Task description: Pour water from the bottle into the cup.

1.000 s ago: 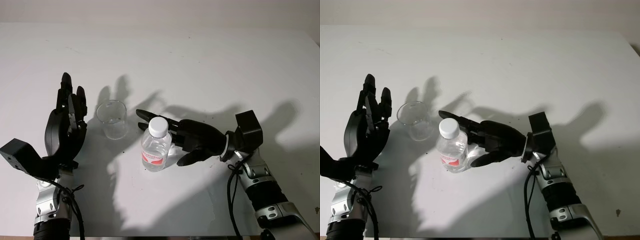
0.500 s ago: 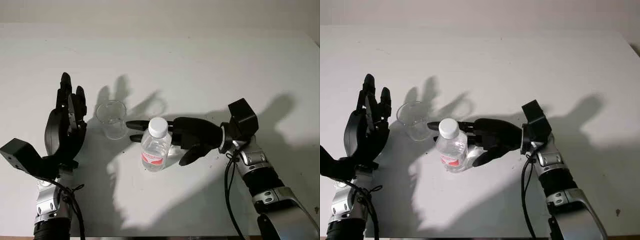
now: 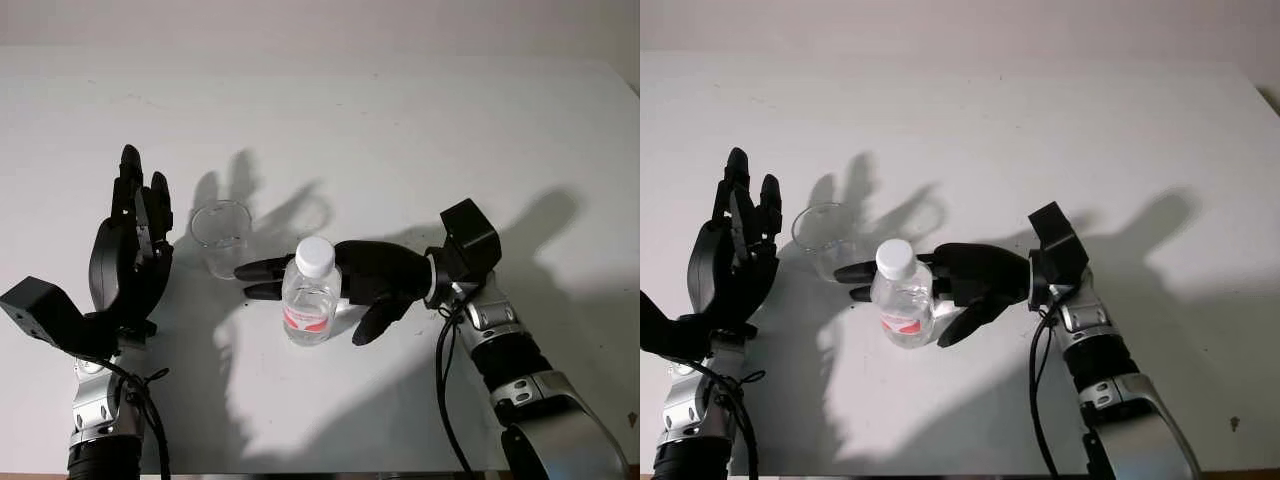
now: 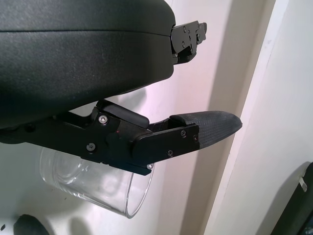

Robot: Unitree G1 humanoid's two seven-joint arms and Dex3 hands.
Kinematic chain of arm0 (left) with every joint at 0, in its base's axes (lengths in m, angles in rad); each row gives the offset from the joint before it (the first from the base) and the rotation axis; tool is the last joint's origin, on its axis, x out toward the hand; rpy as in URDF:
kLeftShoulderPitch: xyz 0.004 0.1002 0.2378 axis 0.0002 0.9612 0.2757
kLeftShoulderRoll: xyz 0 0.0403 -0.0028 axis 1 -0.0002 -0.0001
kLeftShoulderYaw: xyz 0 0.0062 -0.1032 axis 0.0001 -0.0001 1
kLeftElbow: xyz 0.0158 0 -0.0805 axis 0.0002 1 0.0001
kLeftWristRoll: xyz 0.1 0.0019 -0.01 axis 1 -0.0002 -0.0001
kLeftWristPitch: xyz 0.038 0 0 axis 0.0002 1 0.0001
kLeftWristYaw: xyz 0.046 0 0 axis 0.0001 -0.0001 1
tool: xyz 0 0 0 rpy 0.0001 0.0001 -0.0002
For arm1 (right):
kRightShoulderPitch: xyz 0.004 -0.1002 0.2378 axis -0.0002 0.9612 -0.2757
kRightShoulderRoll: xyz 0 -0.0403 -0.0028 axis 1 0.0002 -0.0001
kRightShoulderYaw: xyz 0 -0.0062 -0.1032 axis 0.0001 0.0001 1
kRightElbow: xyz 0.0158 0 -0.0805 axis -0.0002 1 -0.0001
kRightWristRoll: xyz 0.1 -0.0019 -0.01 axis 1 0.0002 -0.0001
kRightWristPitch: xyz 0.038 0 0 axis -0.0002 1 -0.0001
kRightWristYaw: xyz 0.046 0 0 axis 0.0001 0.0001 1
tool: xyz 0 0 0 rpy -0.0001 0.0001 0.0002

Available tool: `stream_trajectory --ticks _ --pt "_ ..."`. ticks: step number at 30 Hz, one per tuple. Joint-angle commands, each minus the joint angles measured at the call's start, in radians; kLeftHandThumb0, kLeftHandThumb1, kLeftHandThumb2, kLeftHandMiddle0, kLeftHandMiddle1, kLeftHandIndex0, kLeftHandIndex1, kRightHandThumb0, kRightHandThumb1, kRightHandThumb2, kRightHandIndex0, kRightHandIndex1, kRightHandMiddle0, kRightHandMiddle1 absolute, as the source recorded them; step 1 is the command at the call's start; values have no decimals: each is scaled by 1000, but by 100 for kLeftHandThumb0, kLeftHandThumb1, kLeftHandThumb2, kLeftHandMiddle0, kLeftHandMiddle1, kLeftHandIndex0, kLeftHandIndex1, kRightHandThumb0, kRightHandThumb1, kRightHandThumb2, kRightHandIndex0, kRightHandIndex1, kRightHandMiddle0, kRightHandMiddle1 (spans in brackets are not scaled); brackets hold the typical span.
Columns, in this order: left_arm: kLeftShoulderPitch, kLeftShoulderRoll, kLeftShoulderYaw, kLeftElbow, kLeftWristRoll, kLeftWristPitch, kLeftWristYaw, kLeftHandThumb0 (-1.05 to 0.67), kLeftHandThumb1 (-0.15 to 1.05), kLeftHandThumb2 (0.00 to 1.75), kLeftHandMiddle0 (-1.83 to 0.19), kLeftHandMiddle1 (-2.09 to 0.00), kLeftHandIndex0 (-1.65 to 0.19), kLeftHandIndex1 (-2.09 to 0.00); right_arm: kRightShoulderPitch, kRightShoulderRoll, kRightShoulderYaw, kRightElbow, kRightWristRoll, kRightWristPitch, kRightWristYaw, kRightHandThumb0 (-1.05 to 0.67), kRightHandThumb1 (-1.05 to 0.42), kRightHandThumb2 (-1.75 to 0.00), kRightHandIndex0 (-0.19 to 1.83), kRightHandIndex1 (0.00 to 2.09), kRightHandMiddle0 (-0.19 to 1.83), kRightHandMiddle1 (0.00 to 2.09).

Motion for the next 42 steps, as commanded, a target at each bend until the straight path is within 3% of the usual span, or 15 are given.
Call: stream_trajectory --ticks 1,13,14,17,19,21,22,23,29,30,32,35,42 --pt "-3 0 3 -8 7 -13 2 -69 105 62 19 0 19 0 23 14 13 6 -9 -12 0 -89 -84 -5 15 13 8 16" --pt "8 4 4 -10 13 -34 -1 -67 105 64 19 0 19 0 108 106 16 2 -12 -62 -106 -83 -84 -5 23 17 18 24" --pt "9 5 5 -9 14 -37 -3 -67 105 64 19 0 19 0 118 111 17 -7 -15 -65 -123 -81 -83 -5 23 27 17 35" --pt "11 6 8 -8 9 -43 -9 -67 105 64 19 0 19 0 150 111 28 -55 -39 -71 -185 -74 -81 -5 -2 115 -6 115" --pt "12 5 9 -9 8 -44 -9 -67 105 64 19 0 19 0 178 105 39 -106 -70 -80 -240 -69 -80 -5 0 148 -6 146" --pt "13 7 10 -10 8 -44 -10 -67 105 65 19 0 19 0 218 111 41 -154 -84 -119 -291 -59 -81 -6 24 189 15 182" --pt "13 7 10 -11 8 -44 -11 -67 105 65 19 0 19 0 232 113 42 -168 -87 -135 -307 -57 -82 -6 36 199 24 195" --pt "13 8 11 -11 7 -44 -13 -67 105 65 19 0 19 0 247 111 47 -184 -105 -166 -333 -56 -83 -6 42 204 29 201" --pt "14 10 15 -11 11 -47 -14 -67 105 65 19 0 19 0 319 89 81 -248 -187 -351 -445 -55 -102 -7 158 209 124 209" --pt "14 10 16 -11 12 -46 -13 -67 105 65 19 0 19 0 324 86 85 -253 -192 -360 -455 -53 -103 -8 167 209 134 209" --pt "13 11 18 -10 11 -44 -14 -67 105 64 19 0 19 0 336 79 93 -267 -198 -366 -469 -52 -104 -10 177 209 144 209" --pt "11 10 19 -8 5 -39 -19 -67 105 64 19 0 19 0 353 71 100 -284 -202 -376 -491 -46 -105 -20 183 209 177 209" --pt "5 13 19 -3 9 -42 -23 -67 105 65 19 0 19 0 379 82 85 -307 -215 -355 -614 -38 -105 -44 183 209 179 209"
